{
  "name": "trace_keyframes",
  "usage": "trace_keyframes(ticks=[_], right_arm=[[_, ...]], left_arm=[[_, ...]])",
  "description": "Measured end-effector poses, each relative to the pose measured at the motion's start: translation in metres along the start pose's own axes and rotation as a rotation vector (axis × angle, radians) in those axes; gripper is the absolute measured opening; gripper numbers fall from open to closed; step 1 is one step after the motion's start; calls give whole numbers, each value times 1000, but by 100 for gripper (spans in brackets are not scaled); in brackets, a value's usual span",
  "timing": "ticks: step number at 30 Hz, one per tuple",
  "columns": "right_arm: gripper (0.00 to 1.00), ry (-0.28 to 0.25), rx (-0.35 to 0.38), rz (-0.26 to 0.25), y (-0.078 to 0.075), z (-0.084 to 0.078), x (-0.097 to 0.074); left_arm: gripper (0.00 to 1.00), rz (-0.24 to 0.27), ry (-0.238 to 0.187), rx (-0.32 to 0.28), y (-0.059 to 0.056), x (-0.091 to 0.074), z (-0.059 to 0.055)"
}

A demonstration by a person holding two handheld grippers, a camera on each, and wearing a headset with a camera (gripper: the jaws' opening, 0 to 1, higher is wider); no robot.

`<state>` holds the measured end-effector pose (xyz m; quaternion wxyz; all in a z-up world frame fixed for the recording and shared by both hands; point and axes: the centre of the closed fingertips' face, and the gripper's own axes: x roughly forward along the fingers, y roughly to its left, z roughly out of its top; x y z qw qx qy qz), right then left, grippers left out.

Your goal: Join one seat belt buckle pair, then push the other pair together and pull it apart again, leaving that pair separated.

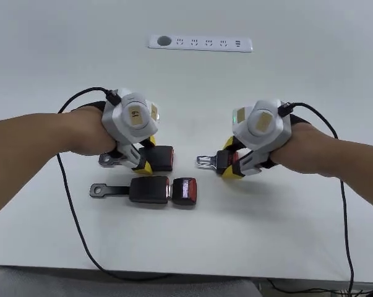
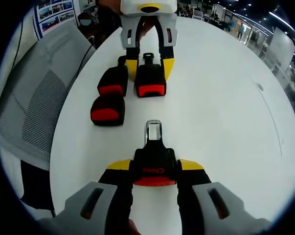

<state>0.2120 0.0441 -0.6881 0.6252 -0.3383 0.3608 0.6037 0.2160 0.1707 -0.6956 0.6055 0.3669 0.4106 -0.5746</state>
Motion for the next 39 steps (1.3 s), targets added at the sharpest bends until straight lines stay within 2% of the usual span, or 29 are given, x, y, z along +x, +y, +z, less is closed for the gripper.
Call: trace_keyframes(ticks=[4,7,15,22,29,32,39], right_arm=[[33,-3,-16,0,-2,10,9],[33,20,-43,-8,-2,19,16],[33,23,-49,12,-3,35,25],[33,23,-62,19,-3,39,26],[33,-1,-53,32,-4,43,33],[33,-19,-47,34,0,51,32],[32,-15,-30,24,-2,49,35]], left_arm=[[33,0,4,1,-1,0,1],[33,0,6,-1,0,0,0],[33,-2,10,-1,-2,0,1],[33,-3,6,-4,-1,1,0],[33,-2,4,-5,-2,-1,1],[33,-3,4,-4,-2,-1,2],[33,-3,9,-3,-1,0,1]])
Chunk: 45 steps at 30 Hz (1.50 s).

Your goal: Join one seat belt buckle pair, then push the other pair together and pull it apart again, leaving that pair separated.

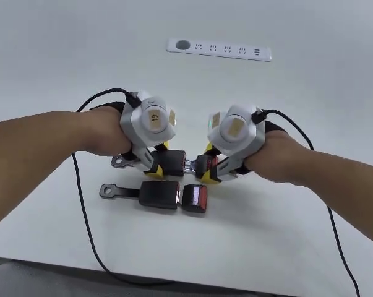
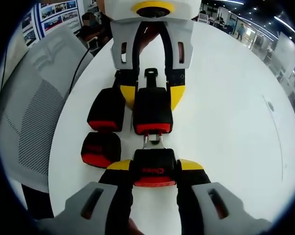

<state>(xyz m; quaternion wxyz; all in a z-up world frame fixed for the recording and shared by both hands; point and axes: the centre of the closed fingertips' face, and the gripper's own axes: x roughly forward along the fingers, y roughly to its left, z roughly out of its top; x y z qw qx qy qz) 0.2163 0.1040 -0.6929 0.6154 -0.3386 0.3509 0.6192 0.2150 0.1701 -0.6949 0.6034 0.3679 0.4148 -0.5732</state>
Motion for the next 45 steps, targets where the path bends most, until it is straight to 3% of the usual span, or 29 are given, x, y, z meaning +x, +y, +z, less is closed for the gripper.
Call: trace_keyframes(ticks=[28,45], right_arm=[[31,-12,3,-5,1,17,7],[32,-9,1,-8,4,15,6]], left_arm=[[32,1,-5,14,1,1,-1],[33,-2,2,16,0,1,1]])
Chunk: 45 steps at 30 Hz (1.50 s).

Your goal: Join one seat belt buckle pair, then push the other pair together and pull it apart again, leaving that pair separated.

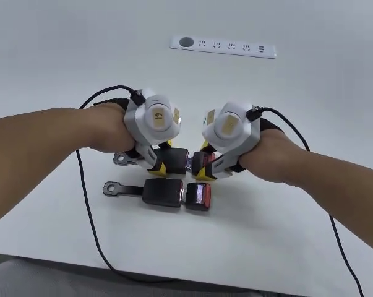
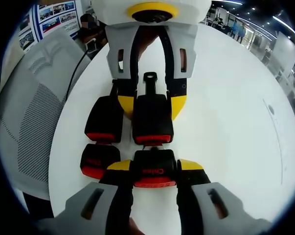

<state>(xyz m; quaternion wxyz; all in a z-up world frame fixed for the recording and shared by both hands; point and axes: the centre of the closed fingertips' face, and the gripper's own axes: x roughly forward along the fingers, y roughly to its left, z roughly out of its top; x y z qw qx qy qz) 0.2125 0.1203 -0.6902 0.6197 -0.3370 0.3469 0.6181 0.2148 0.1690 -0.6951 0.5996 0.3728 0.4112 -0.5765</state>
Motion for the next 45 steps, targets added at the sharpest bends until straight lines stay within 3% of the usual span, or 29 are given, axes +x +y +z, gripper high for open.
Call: trace_keyframes(ticks=[10,21,26,36,45], right_arm=[[32,5,13,-8,1,-10,-10],[33,-17,6,-15,1,-13,-7],[33,-25,21,-19,-1,-22,-15],[33,-14,40,-37,1,-52,-34],[34,22,65,-56,-1,-92,-57]], left_arm=[[33,3,8,0,0,1,0],[33,6,15,-2,0,1,-1],[33,6,19,-1,0,1,-1],[33,6,27,-2,-1,0,0],[34,5,26,-5,0,1,-1]])
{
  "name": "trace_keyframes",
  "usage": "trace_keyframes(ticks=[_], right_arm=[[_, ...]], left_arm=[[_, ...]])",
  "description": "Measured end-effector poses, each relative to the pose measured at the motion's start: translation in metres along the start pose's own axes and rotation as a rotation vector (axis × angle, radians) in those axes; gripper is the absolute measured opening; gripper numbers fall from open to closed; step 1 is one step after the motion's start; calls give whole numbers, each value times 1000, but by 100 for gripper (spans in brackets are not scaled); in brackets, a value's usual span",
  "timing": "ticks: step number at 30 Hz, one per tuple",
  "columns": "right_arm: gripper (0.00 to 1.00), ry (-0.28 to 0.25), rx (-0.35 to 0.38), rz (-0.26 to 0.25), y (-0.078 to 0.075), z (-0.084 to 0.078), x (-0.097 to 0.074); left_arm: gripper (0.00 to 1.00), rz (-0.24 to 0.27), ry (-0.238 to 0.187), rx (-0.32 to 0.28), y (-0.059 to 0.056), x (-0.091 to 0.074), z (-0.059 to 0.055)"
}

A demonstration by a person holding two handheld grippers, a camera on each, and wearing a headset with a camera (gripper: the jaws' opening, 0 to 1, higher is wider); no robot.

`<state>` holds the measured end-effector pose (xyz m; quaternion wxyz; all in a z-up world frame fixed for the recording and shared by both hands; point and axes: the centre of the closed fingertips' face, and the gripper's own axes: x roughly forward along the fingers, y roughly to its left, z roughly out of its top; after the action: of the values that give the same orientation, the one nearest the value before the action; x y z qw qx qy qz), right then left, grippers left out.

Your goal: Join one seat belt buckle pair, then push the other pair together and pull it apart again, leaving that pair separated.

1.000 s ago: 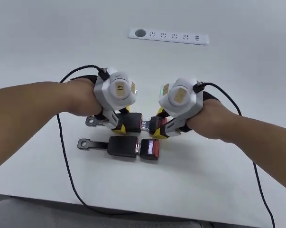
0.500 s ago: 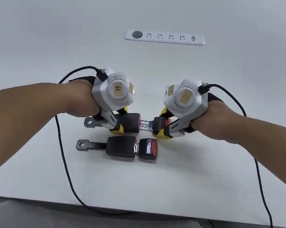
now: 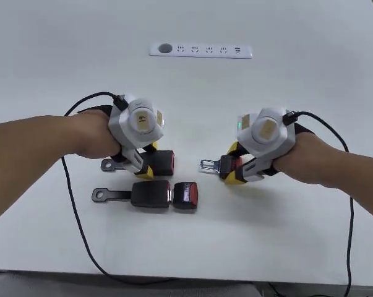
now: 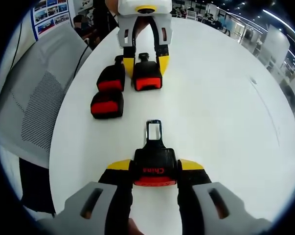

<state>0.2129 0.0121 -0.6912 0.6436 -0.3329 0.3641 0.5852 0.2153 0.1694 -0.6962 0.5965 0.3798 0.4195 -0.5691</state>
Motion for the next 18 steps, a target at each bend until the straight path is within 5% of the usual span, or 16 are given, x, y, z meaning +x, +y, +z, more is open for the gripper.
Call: trace_keyframes(ticks=[7,18], right_arm=[[34,36,8,4,-2,-32,-12],[37,53,37,-17,-9,-48,-23]], left_arm=[[34,0,0,1,-2,0,2],[34,2,6,6,-2,-1,2]])
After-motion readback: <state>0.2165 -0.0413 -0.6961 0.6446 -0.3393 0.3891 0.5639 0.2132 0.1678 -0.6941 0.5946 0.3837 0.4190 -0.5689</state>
